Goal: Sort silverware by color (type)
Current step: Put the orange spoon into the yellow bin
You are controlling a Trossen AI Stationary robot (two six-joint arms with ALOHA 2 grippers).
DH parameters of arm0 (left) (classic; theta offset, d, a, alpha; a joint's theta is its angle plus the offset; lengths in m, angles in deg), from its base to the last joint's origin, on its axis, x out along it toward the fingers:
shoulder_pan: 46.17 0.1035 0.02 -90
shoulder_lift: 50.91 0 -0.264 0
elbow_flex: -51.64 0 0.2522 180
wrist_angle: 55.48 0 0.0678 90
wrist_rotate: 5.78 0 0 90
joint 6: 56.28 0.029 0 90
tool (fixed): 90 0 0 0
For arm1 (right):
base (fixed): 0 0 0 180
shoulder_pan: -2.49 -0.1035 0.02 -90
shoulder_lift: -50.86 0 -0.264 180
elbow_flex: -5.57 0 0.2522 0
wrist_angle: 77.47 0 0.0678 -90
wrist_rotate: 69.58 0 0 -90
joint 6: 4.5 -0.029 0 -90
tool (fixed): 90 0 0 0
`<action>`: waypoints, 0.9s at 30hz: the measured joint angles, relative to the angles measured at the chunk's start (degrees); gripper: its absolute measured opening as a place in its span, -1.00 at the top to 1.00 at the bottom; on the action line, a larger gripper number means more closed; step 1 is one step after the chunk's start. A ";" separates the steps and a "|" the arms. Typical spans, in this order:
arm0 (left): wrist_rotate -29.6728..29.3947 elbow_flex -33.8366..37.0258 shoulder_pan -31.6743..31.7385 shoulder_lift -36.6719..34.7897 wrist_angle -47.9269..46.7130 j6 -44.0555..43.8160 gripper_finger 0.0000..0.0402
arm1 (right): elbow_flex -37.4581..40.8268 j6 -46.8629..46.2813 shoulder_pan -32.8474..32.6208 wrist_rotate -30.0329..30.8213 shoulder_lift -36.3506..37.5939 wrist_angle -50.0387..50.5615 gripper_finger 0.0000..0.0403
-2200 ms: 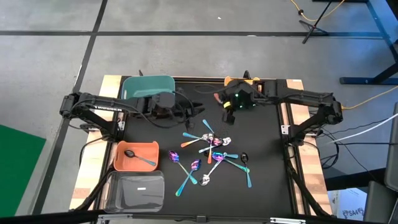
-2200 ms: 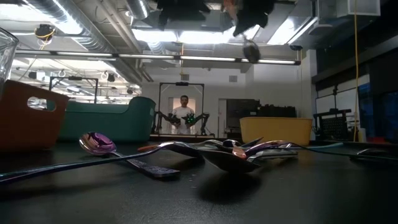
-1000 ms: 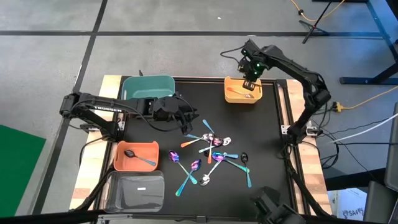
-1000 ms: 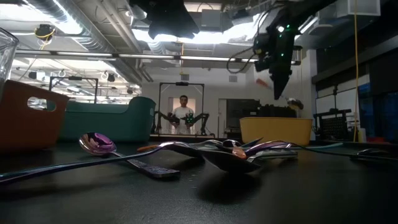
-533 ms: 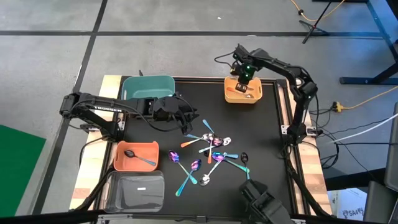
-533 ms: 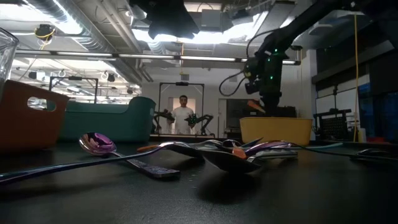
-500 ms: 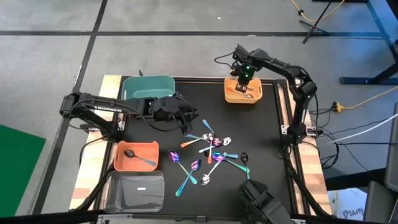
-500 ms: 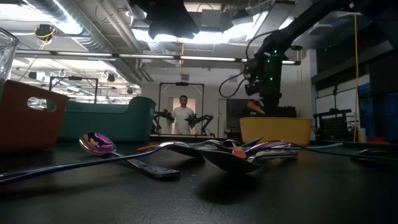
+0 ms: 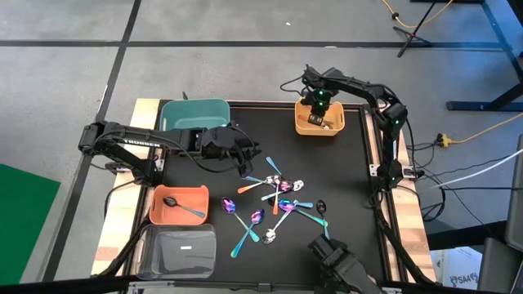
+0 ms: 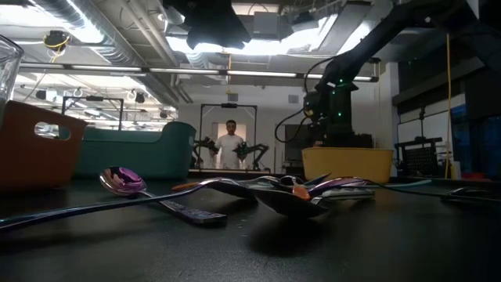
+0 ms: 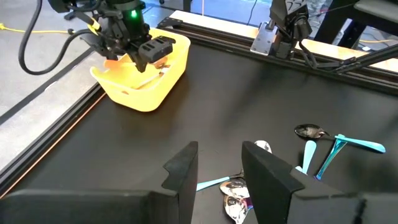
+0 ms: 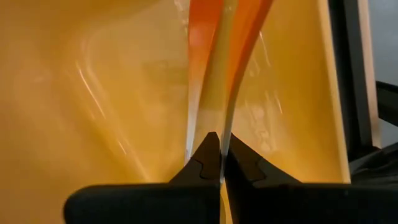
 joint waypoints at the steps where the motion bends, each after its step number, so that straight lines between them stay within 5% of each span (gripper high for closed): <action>1: 0.00 0.00 0.00 0.00 0.00 0.00 0.41 | 0.00 0.00 0.00 0.02 -0.13 -0.06 1.00; 27: -0.02 0.00 0.04 0.00 0.01 0.02 0.41 | 0.00 -0.04 -0.02 1.97 -0.35 -2.65 0.87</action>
